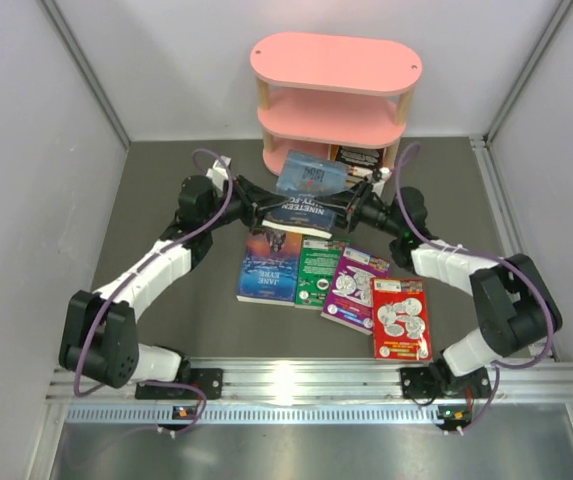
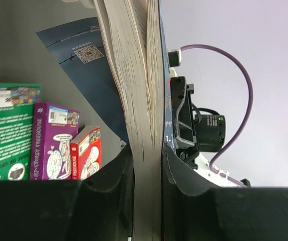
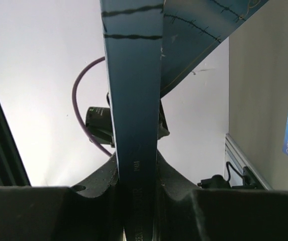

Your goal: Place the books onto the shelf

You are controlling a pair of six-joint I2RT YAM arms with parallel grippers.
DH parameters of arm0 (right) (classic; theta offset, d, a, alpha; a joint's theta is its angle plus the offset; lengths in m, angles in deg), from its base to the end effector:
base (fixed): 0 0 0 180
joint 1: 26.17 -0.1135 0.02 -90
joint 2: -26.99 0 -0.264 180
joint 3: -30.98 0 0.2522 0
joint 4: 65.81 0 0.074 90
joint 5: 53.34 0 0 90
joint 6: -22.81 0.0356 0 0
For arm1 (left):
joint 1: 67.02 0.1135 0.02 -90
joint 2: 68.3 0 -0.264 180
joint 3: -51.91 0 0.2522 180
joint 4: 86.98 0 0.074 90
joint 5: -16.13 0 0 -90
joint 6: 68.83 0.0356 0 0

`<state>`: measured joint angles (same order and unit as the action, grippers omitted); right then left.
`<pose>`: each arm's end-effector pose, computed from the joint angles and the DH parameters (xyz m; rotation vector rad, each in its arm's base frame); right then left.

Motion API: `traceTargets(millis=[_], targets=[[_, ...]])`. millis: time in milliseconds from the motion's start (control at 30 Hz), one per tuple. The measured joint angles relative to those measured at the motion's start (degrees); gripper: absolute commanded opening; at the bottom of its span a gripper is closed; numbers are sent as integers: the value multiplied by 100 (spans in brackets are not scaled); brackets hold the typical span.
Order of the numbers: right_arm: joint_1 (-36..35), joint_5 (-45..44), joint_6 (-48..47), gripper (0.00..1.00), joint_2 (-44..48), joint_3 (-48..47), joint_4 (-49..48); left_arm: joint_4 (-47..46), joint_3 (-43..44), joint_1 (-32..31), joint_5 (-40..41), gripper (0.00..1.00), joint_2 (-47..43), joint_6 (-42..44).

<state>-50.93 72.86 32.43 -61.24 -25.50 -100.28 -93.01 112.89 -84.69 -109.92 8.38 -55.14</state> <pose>0.2899 0.1568 0.2495 0.6392 1.9092 2.0569 0.2826 -0.1120 0.2849 -0.4962 1.9959 -1.6642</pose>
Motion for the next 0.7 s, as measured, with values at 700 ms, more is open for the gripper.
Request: traceTargets(millis=[700], targets=[[1569, 1392, -2365, 0, -863, -1617, 3158, 645, 2138, -841, 671, 0, 2411, 927]])
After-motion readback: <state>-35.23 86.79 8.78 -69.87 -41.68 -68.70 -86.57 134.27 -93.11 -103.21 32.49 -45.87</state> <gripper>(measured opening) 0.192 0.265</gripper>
